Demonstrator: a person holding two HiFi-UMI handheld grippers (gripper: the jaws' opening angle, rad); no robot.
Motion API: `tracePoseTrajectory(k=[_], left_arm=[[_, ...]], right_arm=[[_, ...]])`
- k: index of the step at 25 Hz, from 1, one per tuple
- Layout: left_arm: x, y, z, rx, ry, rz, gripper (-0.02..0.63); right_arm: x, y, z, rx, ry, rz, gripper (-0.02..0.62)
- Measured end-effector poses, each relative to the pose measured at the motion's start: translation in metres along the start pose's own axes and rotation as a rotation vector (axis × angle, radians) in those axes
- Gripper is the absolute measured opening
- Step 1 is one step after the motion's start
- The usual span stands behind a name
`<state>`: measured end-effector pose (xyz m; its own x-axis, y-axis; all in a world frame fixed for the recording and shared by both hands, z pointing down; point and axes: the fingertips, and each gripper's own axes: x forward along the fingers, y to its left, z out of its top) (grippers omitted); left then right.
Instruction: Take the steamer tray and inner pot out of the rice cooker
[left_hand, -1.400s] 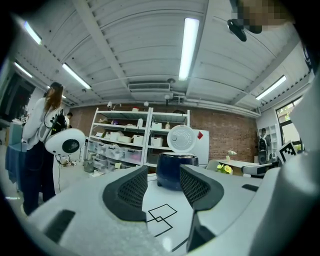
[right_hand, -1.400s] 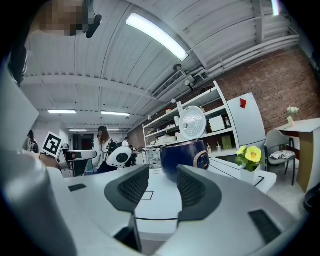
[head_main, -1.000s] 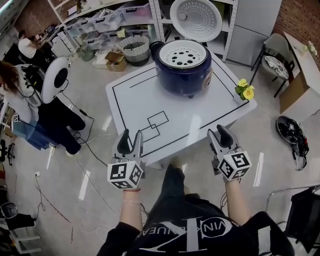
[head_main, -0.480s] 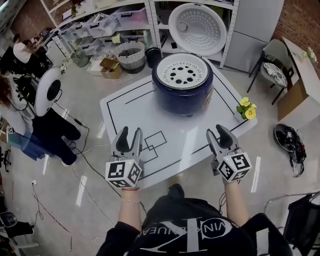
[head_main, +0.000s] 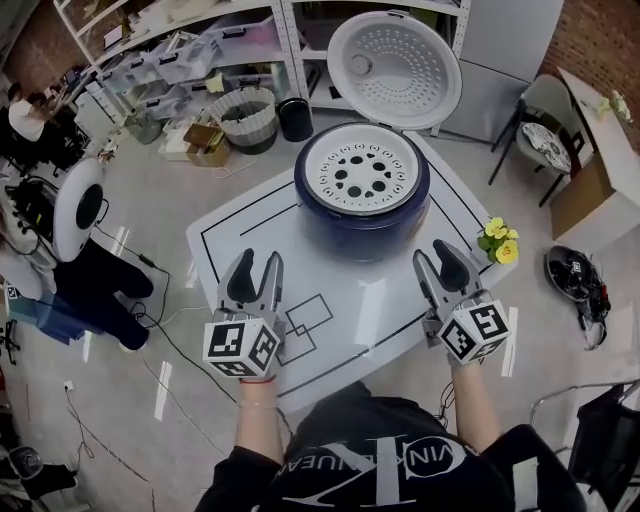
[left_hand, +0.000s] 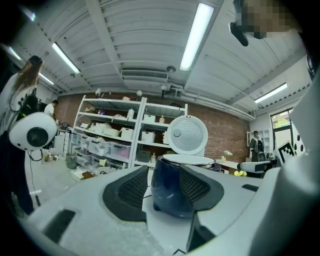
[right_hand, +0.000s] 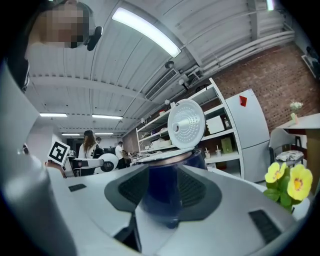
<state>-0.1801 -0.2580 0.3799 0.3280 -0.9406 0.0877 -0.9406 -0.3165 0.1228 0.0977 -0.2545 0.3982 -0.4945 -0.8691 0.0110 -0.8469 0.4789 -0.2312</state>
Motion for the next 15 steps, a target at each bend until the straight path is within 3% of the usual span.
tracePoseTrajectory(k=[7, 15], left_arm=[[0.036, 0.004, 0.016, -0.043, 0.002, -0.054, 0.172], [0.082, -0.006, 0.022, -0.066, 0.045, -0.070, 0.172]], right_arm=[[0.034, -0.009, 0.026, -0.021, -0.030, 0.005, 0.158], [0.092, -0.055, 0.052, -0.055, 0.089, -0.056, 0.158]])
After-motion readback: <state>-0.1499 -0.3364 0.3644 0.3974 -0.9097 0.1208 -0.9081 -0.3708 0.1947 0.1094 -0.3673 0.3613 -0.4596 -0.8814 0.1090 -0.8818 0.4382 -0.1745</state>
